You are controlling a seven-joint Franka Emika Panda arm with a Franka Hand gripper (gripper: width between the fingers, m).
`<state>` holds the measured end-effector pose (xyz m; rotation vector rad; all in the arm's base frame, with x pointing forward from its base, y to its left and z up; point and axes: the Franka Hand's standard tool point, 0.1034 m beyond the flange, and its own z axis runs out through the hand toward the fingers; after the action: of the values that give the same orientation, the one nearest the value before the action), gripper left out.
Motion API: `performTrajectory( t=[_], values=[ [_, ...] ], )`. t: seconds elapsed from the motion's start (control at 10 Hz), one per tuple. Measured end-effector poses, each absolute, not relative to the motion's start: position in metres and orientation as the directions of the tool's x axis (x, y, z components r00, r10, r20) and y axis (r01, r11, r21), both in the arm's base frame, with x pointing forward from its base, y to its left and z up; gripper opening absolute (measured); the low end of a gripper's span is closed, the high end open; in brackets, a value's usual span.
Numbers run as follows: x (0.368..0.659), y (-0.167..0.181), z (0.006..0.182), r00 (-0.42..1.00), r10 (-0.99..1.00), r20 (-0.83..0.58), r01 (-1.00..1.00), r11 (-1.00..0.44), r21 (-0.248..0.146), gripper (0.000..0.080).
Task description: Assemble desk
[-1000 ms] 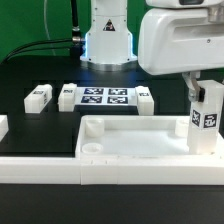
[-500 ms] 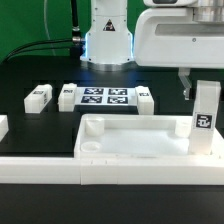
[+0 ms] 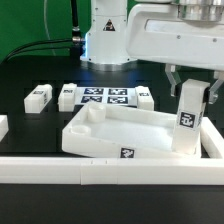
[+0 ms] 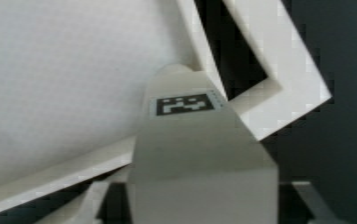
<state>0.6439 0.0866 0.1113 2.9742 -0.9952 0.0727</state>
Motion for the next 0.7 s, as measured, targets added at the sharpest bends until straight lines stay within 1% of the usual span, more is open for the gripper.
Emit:
performTrajectory(
  t=[0.1,0.2,0.3,0.4,0.5,0.6,0.7],
  values=[
    [0.644,0.083,0.111,0.789,-0.613,0.047,-0.613,-0.79,-0.006,0.0303],
    [0.644,0.084,0.111,0.794,-0.607,0.046,-0.607,-0.794,-0.006,0.0429],
    [0.643,0.085,0.111,0.794,-0.607,0.045,-0.607,-0.795,-0.006,0.0429],
    [0.643,0.087,0.112,0.813,-0.58,0.048,-0.581,-0.814,0.004,0.06],
    [0.642,0.096,0.121,0.868,-0.493,0.055,-0.495,-0.869,0.029,0.06],
    [0.641,0.1,0.13,0.892,-0.449,0.052,-0.45,-0.893,0.011,0.0641],
    [0.637,0.097,0.137,0.904,-0.423,0.053,-0.424,-0.905,0.009,0.0648]
  ],
)
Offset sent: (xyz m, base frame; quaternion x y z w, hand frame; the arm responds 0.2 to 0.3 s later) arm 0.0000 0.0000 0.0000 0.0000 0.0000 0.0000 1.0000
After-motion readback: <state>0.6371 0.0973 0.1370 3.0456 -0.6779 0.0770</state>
